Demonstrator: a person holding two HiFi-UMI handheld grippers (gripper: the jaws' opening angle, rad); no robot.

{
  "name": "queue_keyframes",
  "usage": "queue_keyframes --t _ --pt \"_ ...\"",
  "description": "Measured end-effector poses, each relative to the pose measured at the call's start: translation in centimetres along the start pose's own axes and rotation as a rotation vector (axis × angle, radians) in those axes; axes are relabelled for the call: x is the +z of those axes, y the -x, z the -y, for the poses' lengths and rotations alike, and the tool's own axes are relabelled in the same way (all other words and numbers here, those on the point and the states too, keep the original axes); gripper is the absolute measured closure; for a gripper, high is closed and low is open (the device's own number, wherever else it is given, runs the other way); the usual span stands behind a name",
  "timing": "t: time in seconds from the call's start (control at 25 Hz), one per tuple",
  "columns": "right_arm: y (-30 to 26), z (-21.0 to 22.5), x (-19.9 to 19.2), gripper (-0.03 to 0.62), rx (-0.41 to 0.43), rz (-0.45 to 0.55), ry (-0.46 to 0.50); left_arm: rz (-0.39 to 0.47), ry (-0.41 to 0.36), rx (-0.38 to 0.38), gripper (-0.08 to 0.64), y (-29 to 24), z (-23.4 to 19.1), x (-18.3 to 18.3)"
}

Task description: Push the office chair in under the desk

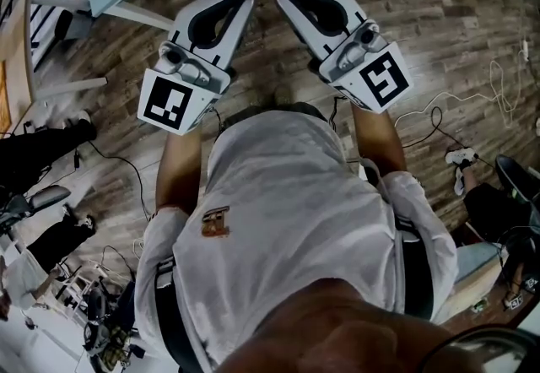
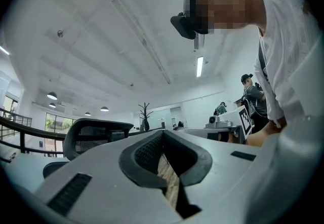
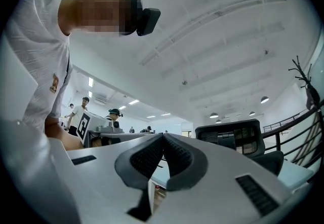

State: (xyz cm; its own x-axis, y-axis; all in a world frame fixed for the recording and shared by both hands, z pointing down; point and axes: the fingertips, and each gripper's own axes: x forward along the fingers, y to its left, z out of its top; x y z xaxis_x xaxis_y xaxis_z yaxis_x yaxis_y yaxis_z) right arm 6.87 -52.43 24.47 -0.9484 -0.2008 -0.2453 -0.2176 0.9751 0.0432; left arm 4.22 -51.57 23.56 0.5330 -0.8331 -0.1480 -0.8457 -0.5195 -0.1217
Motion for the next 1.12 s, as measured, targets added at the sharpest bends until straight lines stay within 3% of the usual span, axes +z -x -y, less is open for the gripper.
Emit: queue_keyframes --t 1.12 --pt "-1.2 -2.5 -1.0 0.56 -0.015 -0.021 -0.003 0.011 0.039 -0.001 0.541 3.2 -1.1 -0.4"
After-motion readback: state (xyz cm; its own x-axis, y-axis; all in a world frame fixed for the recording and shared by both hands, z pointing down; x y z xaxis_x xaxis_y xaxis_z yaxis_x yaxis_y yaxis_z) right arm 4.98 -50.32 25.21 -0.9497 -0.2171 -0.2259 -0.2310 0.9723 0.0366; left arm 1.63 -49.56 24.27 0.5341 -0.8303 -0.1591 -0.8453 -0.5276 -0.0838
